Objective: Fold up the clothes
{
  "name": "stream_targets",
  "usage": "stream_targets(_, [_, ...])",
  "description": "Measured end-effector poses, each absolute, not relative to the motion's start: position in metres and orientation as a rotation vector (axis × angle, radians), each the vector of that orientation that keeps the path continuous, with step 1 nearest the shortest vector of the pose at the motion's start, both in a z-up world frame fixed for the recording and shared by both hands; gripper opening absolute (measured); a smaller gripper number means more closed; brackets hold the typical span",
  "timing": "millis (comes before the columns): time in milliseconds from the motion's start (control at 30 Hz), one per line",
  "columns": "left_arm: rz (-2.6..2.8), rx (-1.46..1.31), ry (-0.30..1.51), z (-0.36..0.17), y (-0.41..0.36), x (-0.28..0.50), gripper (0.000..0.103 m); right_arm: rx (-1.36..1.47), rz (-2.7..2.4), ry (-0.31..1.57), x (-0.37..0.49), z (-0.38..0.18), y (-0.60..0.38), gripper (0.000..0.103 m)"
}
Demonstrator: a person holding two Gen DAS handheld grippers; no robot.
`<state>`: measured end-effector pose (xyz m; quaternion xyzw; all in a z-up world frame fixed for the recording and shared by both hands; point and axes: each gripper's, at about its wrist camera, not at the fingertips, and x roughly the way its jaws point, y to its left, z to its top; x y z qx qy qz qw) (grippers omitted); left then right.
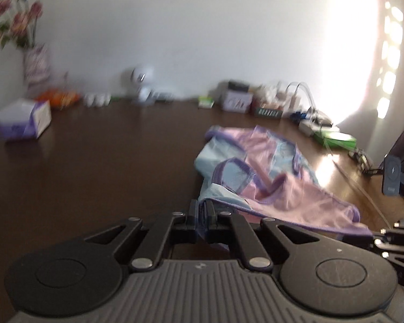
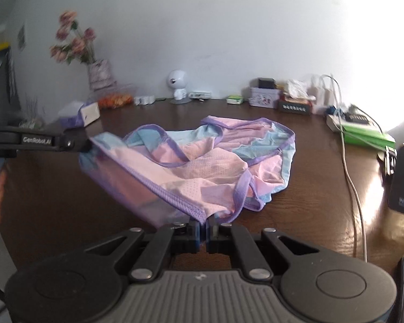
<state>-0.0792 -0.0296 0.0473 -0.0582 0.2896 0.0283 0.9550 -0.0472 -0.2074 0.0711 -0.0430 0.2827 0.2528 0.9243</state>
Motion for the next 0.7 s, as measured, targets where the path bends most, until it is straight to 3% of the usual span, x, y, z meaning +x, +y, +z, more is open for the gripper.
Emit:
stream_targets(167, [0.09,-0.16,0.677,0.038,-0.027,-0.095,0.003,-0.15,0.533,0.567,-0.059,0.068,-0.207,0.003])
stream_targets(300, [0.016,0.038,0.651,0.034,-0.057,-0.104,0.008,-0.122,0.546,0.547,-0.068,0.072,-0.22,0.003])
stream_targets(367, [-0.033,0.163,0.622,0.032,-0.077,-0.109,0.019,-0.102,0.556,0.549,-0.07,0.073,-0.225,0.003])
stream_targets(400, [-0.057,0.225,0.607,0.032,-0.086,-0.111,0.03,-0.099,0.558,0.547,-0.071,0.073,-0.228,0.003])
stream_targets(433, [-0.081,0.288,0.592,0.031,-0.096,-0.114,0.034,-0.092,0.559,0.547,-0.072,0.073,-0.231,0.003])
stream_targets(700, [-0.205,0.61,0.597,0.012,-0.132,-0.111,0.034,-0.055,0.555,0.547,-0.069,0.072,-0.248,0.003])
